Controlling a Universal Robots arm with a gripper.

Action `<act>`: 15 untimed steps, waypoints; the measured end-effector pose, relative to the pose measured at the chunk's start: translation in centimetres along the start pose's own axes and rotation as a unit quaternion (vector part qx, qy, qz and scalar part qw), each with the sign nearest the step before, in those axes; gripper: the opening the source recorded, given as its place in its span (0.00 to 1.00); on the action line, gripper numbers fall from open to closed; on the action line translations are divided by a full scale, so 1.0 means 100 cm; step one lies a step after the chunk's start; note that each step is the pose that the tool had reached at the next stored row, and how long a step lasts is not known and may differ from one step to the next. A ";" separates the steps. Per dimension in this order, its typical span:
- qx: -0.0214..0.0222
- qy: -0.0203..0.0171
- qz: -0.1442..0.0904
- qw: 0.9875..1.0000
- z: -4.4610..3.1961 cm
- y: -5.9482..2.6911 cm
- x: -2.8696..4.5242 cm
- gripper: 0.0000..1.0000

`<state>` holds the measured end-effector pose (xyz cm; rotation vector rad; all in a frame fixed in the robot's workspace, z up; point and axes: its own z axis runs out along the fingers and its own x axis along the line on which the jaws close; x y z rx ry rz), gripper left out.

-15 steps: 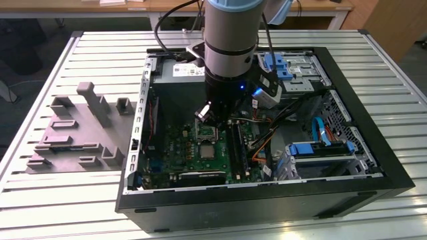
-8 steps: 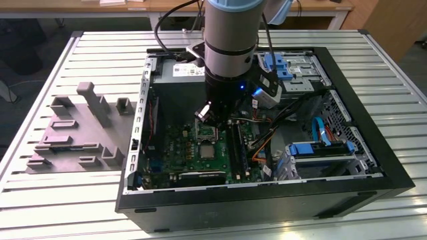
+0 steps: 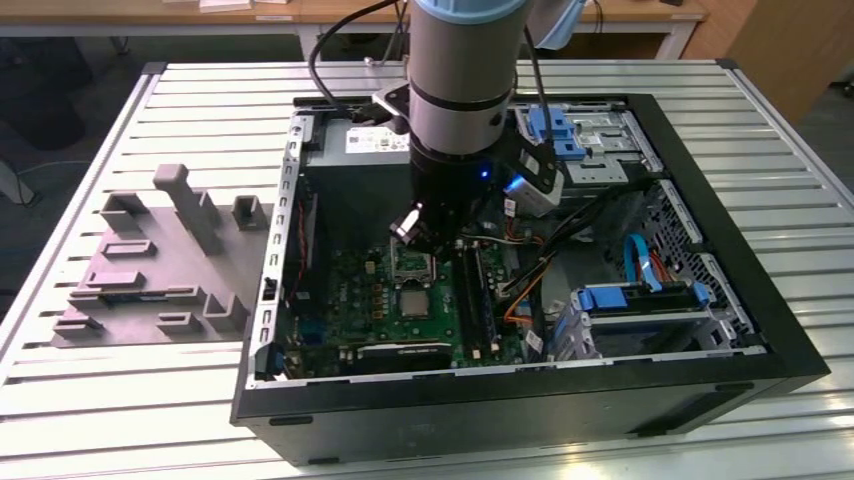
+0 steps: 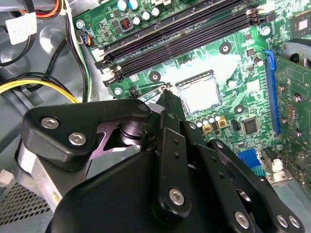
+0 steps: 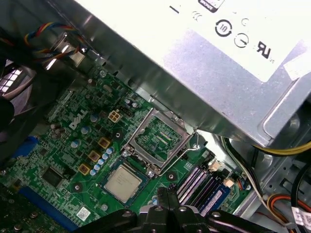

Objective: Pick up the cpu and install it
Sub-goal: 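Close the cpu cover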

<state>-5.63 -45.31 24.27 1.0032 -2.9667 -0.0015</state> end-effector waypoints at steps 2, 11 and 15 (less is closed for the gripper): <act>0.000 0.000 -0.019 1.000 0.0008 0.0000 0.0000 0.11; -0.038 -0.031 -0.030 0.998 0.0033 -0.0050 -0.0090 0.11; -0.045 -0.036 -0.043 0.997 0.0065 -0.0044 -0.0103 0.11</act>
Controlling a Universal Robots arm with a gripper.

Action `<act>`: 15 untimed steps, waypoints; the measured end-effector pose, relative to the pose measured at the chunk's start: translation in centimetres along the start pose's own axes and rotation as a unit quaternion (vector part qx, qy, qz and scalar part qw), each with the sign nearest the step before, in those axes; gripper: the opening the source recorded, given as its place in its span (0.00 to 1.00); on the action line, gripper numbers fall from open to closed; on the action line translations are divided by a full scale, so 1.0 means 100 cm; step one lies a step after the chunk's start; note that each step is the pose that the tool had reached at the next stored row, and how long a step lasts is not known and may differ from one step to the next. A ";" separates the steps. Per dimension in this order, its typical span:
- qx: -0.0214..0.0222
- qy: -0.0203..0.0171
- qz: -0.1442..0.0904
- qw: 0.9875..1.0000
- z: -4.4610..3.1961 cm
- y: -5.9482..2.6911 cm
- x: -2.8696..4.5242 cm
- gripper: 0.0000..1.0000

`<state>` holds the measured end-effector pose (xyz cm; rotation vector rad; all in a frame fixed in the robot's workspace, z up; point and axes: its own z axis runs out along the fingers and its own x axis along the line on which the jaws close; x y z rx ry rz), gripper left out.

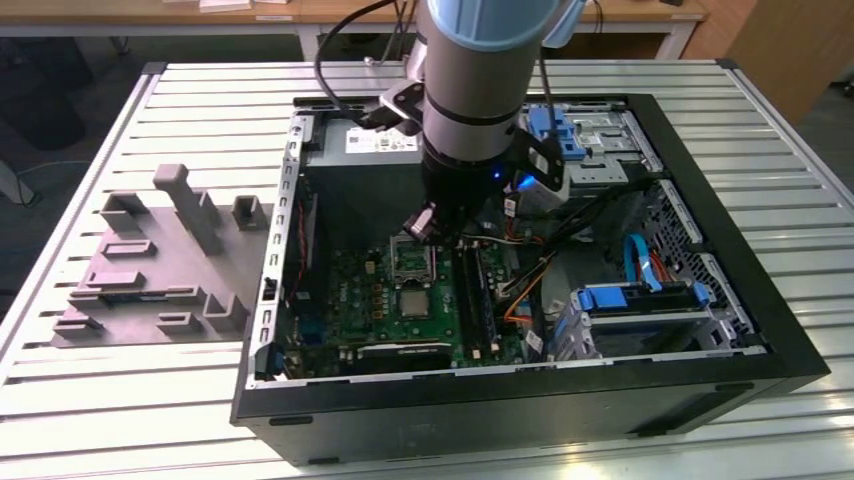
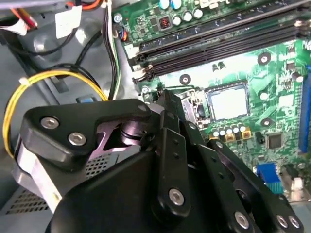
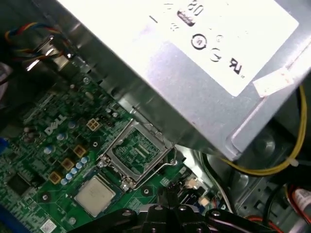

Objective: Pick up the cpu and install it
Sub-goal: 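Close the cpu cover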

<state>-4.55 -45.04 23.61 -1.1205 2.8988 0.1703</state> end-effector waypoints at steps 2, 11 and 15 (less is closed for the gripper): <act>-0.001 0.001 -0.016 1.000 0.0012 -0.0002 0.0000 0.11; -0.002 0.001 -0.019 1.000 0.0072 0.0043 -0.0068 0.11; -0.005 -0.002 -0.019 1.000 0.0104 0.0056 -0.0079 0.11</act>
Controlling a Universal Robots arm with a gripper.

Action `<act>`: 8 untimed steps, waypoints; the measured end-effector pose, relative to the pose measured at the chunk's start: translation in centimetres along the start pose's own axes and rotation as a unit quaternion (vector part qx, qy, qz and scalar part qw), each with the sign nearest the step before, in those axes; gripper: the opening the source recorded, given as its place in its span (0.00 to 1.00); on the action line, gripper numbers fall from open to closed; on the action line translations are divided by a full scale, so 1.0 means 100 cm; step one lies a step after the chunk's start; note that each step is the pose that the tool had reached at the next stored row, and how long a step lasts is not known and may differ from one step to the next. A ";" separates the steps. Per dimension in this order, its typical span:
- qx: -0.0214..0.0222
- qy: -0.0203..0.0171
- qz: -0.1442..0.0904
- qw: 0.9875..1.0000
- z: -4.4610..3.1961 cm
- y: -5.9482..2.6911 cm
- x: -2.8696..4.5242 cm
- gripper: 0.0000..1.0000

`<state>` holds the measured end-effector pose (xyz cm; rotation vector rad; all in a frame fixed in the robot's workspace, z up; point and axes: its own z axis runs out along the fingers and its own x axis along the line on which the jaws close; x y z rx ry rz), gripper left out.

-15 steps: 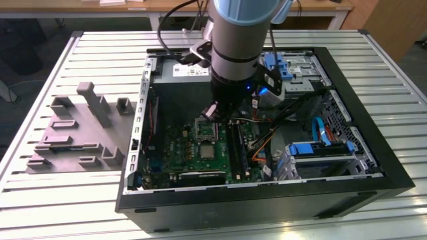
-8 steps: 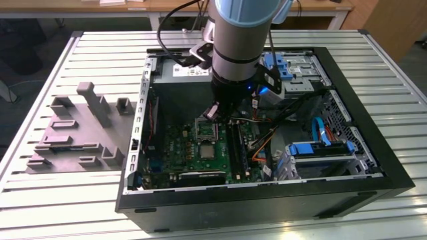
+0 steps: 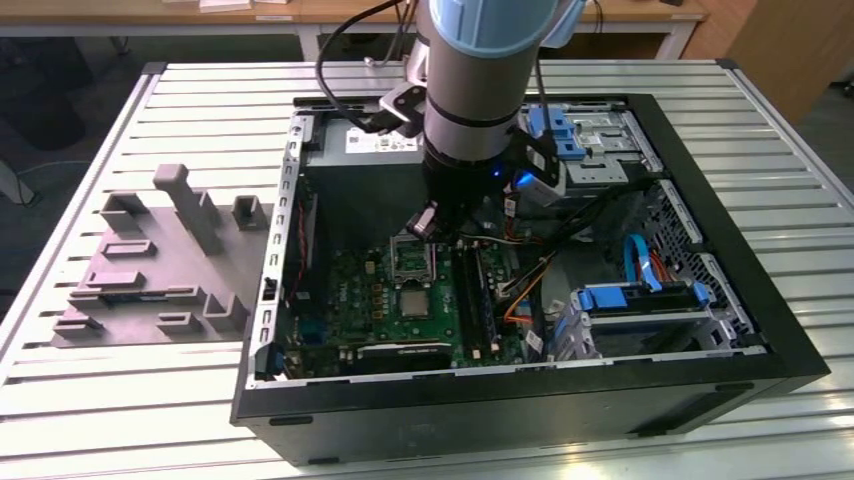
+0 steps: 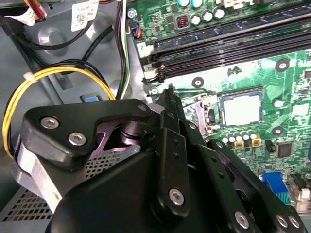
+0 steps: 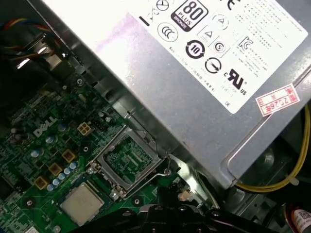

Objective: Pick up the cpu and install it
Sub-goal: 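Close the cpu cover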

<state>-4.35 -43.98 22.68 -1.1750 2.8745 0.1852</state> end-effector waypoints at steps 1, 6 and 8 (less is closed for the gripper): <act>-0.001 -0.001 0.000 1.000 0.0009 0.0004 -0.0004 0.11; -0.006 -0.006 0.000 1.000 0.0062 0.0020 -0.0022 0.11; -0.009 -0.009 0.000 1.000 0.0085 0.0025 -0.0026 0.11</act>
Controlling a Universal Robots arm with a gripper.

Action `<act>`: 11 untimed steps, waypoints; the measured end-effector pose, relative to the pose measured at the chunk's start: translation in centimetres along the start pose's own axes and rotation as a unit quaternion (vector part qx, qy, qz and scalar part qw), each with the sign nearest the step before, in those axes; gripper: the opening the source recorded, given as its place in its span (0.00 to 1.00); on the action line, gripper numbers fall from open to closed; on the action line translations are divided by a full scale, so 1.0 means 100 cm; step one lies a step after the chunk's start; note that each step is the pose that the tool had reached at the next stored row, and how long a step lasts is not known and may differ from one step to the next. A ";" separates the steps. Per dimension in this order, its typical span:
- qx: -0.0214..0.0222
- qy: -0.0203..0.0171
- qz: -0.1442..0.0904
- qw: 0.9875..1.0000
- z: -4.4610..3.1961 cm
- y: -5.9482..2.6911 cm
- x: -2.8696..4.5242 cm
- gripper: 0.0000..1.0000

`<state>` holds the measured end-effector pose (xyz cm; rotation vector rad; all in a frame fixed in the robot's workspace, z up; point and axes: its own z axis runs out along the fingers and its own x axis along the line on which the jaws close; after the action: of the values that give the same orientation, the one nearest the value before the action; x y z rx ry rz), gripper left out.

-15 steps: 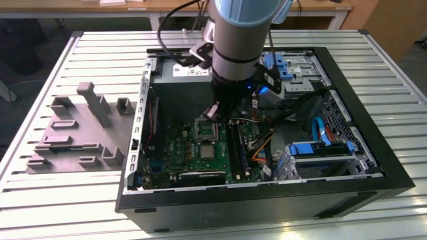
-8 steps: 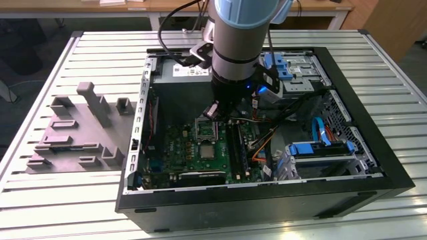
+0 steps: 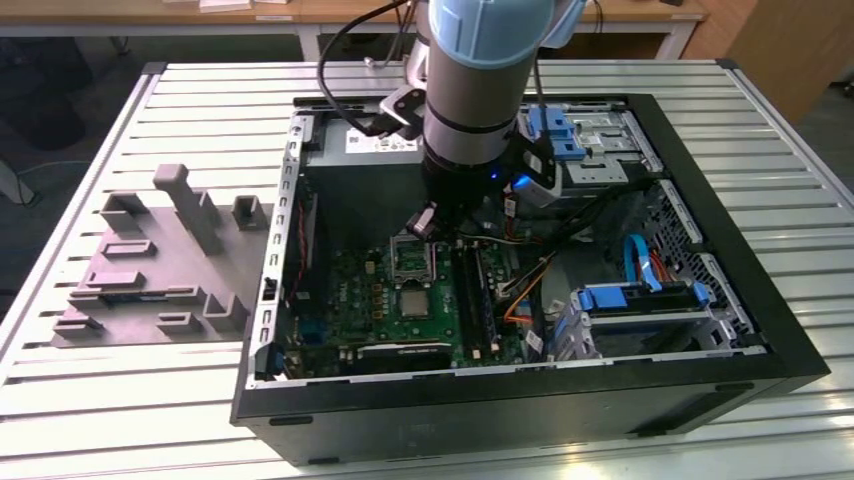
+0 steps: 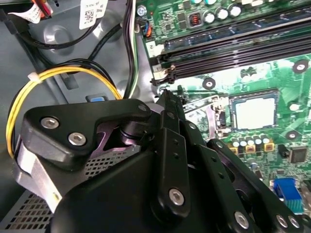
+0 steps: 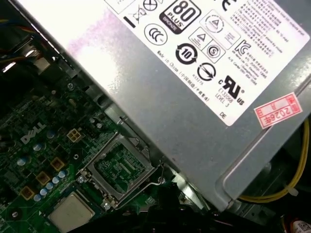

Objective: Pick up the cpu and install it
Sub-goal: 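Close the cpu cover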

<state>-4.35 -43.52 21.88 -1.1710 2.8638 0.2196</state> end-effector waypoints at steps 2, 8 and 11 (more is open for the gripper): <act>-0.002 -0.002 0.000 1.000 0.0021 0.0004 -0.0005 0.11; -0.003 -0.003 0.000 1.000 0.0034 0.0008 -0.0010 0.11; -0.003 -0.003 -0.001 1.000 0.0037 0.0008 -0.0010 0.11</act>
<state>-4.35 -43.35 21.53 -1.1725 2.8590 0.2316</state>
